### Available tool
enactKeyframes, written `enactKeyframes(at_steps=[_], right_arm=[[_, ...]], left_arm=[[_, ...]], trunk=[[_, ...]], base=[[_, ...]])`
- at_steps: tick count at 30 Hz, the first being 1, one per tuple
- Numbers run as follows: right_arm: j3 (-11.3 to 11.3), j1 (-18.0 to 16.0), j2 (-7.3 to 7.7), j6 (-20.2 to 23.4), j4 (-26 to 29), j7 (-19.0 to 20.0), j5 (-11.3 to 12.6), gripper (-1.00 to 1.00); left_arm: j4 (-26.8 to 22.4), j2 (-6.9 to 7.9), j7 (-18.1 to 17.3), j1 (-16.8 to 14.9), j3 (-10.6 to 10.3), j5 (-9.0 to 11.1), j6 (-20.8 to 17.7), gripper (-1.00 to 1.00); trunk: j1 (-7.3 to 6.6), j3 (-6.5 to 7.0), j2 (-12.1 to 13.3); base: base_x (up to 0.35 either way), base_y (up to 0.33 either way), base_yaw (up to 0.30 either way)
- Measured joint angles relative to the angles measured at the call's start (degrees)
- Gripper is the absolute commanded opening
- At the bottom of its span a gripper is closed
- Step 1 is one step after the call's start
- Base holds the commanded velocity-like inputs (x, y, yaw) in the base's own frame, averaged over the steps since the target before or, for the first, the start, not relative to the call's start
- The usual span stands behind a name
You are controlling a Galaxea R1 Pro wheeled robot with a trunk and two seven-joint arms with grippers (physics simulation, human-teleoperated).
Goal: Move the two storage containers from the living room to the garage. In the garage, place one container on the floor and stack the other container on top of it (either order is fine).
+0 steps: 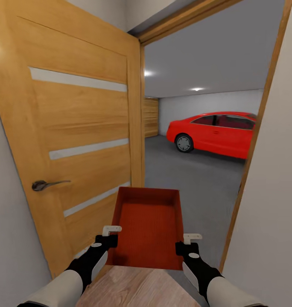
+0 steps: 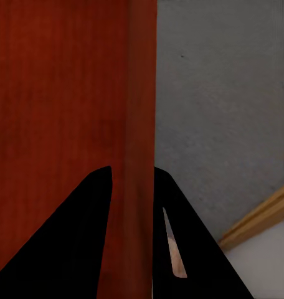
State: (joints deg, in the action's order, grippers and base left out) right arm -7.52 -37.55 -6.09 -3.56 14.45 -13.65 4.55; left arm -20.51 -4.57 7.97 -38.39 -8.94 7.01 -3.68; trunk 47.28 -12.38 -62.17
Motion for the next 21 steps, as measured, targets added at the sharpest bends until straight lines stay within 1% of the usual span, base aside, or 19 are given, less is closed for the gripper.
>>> enactKeyframes(at_steps=[15, 18, 21], right_arm=[[0.04, 0.0, 0.0, 0.0, 0.0, 0.02, -0.02, -1.0], [0.04, 0.0, 0.0, 0.01, 0.0, 0.0, -0.02, -1.0], [0.06, 0.0, 0.0, -0.01, 0.0, 0.0, -0.01, -1.0]], left_arm=[[0.0, 0.0, 0.0, 0.0, -0.01, 0.0, 0.0, -1.0], [-0.04, 0.0, 0.01, 0.0, -0.04, 0.0, -0.05, -1.0], [-0.08, 0.0, 0.02, 0.0, -0.06, 0.0, -0.08, -1.0]], trunk=[[0.0, 0.0, 0.0], [0.0, 0.0, 0.0], [0.01, 0.0, 0.0]], base=[[0.214, 0.267, -0.282], [0.21, 0.192, -0.286], [0.154, 0.086, -0.286]])
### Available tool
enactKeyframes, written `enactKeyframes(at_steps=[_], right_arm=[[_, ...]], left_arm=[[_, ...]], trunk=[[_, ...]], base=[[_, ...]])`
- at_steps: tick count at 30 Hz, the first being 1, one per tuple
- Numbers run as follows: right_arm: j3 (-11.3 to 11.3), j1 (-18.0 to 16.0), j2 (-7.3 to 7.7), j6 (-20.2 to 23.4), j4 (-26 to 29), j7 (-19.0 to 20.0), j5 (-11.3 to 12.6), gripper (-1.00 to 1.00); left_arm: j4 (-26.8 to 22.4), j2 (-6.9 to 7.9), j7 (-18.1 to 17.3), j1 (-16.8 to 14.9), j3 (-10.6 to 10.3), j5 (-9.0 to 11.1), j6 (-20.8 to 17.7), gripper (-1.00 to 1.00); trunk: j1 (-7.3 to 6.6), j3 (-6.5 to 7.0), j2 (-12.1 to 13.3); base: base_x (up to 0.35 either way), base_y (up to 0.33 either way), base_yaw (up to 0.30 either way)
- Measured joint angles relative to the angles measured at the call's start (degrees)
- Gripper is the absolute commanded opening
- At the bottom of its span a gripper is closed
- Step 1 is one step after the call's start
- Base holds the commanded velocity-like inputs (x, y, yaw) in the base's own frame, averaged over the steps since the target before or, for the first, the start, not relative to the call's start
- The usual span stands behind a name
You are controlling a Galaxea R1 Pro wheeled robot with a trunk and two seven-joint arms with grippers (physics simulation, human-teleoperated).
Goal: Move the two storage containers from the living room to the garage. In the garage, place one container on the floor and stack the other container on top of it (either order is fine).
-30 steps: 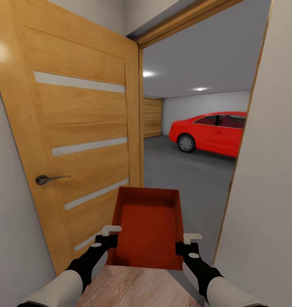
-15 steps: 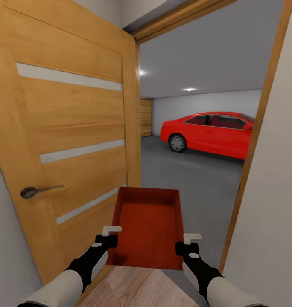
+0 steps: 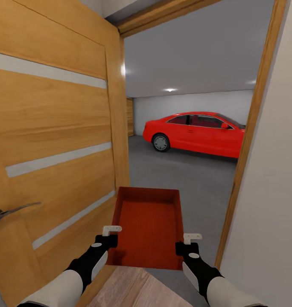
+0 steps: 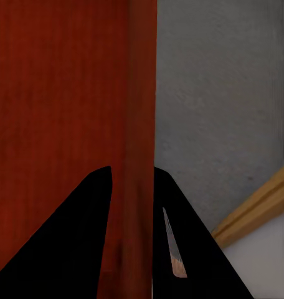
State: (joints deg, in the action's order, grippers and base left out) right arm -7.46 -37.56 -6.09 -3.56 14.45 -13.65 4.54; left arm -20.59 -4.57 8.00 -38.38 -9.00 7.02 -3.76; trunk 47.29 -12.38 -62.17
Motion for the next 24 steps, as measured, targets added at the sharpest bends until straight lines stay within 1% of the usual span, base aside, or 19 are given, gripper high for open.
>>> enactKeyframes(at_steps=[12, 19, 24], right_arm=[[-0.01, 0.0, 0.0, 0.02, 0.01, 0.02, 0.0, -1.0], [-0.01, 0.0, 0.0, 0.0, 0.01, 0.03, 0.0, -1.0], [0.0, -0.01, -0.01, -0.01, -0.01, 0.05, -0.01, -1.0]], left_arm=[[-0.01, 0.02, -0.05, 0.0, 0.01, 0.0, -0.03, -1.0], [-0.01, 0.02, -0.02, 0.0, 0.01, 0.0, 0.0, -1.0], [-0.03, 0.02, 0.0, 0.01, 0.0, 0.0, -0.01, -1.0]], trunk=[[0.0, 0.0, 0.0], [-0.01, 0.0, 0.0], [-0.01, 0.0, 0.0]], base=[[0.111, 0.02, -0.286], [0.213, 0.191, -0.275], [0.235, 0.227, -0.073]])
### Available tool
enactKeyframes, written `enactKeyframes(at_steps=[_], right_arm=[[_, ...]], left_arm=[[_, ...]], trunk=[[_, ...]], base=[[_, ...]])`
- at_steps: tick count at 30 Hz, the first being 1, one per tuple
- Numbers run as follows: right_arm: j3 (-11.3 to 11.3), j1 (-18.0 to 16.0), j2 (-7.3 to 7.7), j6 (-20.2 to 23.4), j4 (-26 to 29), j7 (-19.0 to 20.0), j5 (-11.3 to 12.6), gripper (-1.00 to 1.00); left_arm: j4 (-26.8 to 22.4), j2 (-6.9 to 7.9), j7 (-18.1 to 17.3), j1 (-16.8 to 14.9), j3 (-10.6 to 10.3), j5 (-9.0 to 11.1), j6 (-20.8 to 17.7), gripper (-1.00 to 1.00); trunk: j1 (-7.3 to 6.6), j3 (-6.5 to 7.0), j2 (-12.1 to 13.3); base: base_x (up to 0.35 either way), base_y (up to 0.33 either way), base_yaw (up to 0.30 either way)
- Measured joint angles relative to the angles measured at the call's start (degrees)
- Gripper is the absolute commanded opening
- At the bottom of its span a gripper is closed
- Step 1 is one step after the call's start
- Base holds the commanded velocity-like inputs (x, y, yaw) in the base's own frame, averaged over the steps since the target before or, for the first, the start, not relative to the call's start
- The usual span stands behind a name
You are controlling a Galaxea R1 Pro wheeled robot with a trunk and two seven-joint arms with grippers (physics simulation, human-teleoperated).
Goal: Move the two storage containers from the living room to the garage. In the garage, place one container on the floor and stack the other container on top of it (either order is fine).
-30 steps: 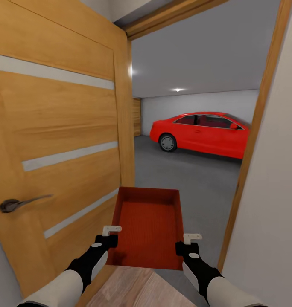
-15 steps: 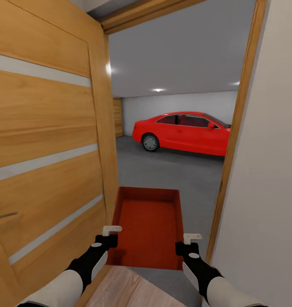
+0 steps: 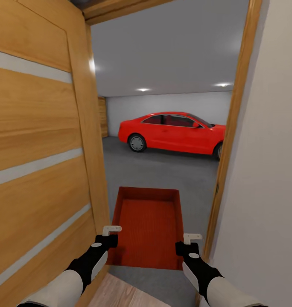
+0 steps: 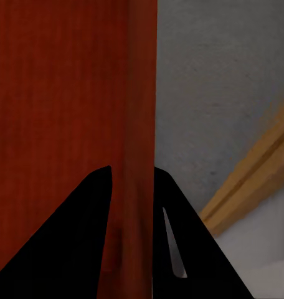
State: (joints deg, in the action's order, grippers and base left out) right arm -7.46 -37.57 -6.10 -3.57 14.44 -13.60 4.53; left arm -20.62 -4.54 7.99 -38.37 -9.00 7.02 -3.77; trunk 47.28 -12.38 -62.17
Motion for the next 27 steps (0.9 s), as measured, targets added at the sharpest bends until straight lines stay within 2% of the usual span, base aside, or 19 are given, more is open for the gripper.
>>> enactKeyframes(at_steps=[9, 27], right_arm=[[-0.01, 0.0, 0.0, 0.0, 0.0, -0.02, 0.01, -1.0], [-0.05, 0.01, 0.01, 0.12, 0.03, -0.05, 0.05, -1.0]], left_arm=[[0.0, -0.02, 0.03, 0.0, -0.01, 0.0, 0.0, -1.0], [0.03, -0.01, -0.01, -0.01, 0.01, 0.0, -0.09, -1.0]], trunk=[[0.0, 0.0, 0.0], [0.0, 0.0, 0.0]], base=[[0.237, 0.23, -0.031], [0.237, 0.23, -0.271]])
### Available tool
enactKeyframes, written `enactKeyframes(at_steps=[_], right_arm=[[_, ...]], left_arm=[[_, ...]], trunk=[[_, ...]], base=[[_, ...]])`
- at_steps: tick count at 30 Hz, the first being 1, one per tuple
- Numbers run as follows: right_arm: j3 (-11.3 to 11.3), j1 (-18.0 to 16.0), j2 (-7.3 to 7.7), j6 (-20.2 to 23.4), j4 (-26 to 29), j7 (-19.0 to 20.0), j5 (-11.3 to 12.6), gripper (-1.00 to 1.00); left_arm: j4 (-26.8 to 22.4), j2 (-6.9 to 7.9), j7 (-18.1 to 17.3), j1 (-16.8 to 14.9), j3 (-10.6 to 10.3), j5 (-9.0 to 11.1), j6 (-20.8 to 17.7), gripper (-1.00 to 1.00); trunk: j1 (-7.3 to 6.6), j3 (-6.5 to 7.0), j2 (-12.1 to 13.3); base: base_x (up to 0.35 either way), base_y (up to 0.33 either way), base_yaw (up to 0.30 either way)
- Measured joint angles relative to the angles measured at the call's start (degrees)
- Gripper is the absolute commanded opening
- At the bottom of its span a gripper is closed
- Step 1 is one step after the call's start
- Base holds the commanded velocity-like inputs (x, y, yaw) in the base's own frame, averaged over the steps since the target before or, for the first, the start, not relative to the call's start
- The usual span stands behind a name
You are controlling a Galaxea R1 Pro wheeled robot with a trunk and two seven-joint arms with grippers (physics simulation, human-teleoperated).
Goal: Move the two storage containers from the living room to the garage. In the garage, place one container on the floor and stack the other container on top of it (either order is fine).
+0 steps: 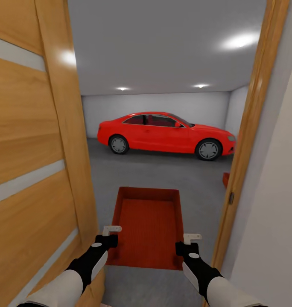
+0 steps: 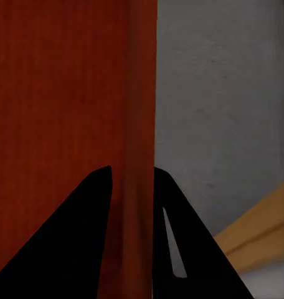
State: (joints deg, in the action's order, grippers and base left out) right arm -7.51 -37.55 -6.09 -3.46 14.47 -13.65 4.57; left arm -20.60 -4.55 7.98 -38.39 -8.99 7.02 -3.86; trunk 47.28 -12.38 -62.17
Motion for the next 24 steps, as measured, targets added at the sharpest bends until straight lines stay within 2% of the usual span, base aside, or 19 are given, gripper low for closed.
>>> enactKeyframes(at_steps=[16, 24], right_arm=[[-0.01, 0.0, 0.0, 0.0, -0.01, -0.01, 0.01, -1.0], [0.05, -0.02, -0.01, -0.12, -0.03, 0.03, -0.05, -1.0]], left_arm=[[0.0, 0.0, 0.01, 0.0, -0.01, 0.0, 0.0, -1.0], [-0.03, 0.02, -0.01, 0.02, -0.04, 0.0, 0.08, -1.0]], trunk=[[0.0, 0.0, 0.0], [0.02, 0.0, 0.0]], base=[[0.233, 0.196, -0.284], [0.053, 0.021, -0.061]])
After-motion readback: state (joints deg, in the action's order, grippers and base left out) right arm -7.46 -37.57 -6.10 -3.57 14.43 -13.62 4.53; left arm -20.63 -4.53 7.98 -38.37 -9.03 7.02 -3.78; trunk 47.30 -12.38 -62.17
